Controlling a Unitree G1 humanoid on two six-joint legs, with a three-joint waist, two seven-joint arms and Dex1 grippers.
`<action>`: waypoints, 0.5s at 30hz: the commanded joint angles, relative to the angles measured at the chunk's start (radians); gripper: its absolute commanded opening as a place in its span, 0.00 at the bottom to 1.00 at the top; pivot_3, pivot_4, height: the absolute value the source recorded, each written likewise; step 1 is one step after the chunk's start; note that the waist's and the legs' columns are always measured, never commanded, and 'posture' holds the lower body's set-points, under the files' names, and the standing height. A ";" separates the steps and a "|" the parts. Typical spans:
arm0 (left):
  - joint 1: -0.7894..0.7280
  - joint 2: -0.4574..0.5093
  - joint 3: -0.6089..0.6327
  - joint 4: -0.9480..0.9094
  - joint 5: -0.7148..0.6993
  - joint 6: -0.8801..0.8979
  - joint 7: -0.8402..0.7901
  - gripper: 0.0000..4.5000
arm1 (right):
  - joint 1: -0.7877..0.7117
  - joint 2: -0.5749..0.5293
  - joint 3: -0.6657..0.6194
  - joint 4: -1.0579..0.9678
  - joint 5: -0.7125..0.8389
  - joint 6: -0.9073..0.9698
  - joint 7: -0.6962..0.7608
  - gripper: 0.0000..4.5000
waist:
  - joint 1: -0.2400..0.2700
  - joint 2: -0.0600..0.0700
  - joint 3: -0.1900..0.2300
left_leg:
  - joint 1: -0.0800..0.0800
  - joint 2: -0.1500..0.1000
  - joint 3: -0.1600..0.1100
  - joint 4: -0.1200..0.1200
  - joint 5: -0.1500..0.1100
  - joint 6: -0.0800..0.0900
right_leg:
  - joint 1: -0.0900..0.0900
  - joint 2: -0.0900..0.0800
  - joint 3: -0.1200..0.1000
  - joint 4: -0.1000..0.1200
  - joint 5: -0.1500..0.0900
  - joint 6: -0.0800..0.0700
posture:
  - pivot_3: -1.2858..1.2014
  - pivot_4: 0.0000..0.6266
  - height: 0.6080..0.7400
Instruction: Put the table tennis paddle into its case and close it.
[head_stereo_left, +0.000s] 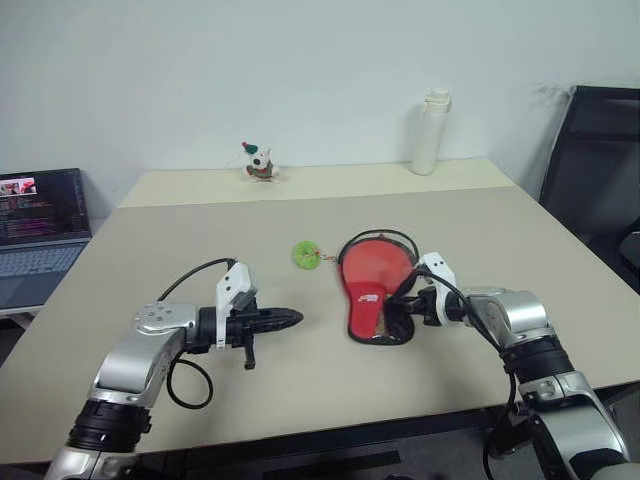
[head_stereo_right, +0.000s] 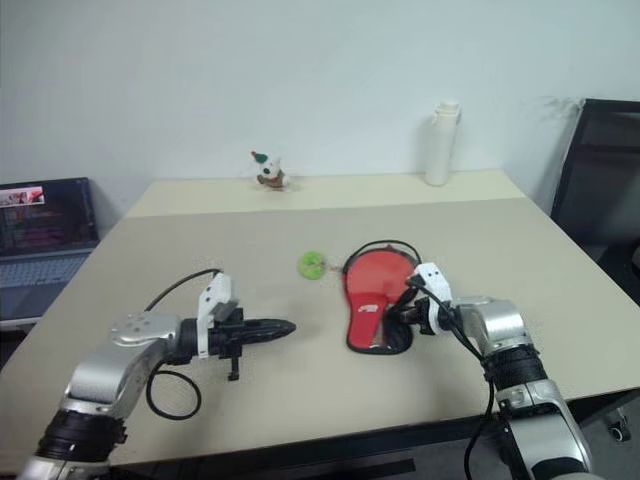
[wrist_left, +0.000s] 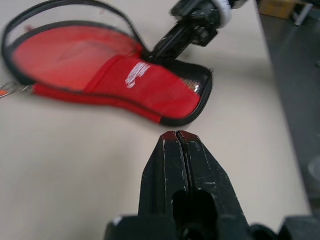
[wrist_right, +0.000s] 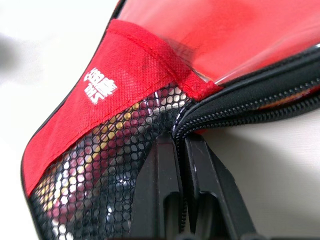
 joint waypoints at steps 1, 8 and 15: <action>0.021 0.023 -0.001 -0.083 -0.041 0.022 -0.017 0.00 | 0.046 0.007 0.031 -0.168 0.074 0.090 0.037 0.00 | 0.001 0.000 0.000 | 0.000 0.000 0.000 0.000 0.000 0.000 | 0.000 0.000 0.000 0.000 0.000 0.000 | 0.52 0.24 1.00; 0.060 0.035 -0.009 -0.136 -0.071 0.049 -0.025 0.00 | 0.197 -0.027 0.016 -0.447 0.161 0.244 0.001 0.00 | 0.005 0.000 0.000 | 0.000 -0.001 0.000 0.000 0.000 0.000 | 0.000 -0.001 0.000 0.000 -0.003 0.005 | 0.52 0.24 1.00; 0.066 0.043 -0.011 -0.131 -0.075 0.046 -0.032 0.00 | 0.277 -0.069 -0.031 -0.555 0.217 0.317 -0.038 0.00 | 0.010 0.000 0.000 | 0.000 -0.001 0.000 0.000 0.000 0.000 | 0.000 -0.001 -0.001 0.000 -0.003 0.005 | 0.52 0.24 1.00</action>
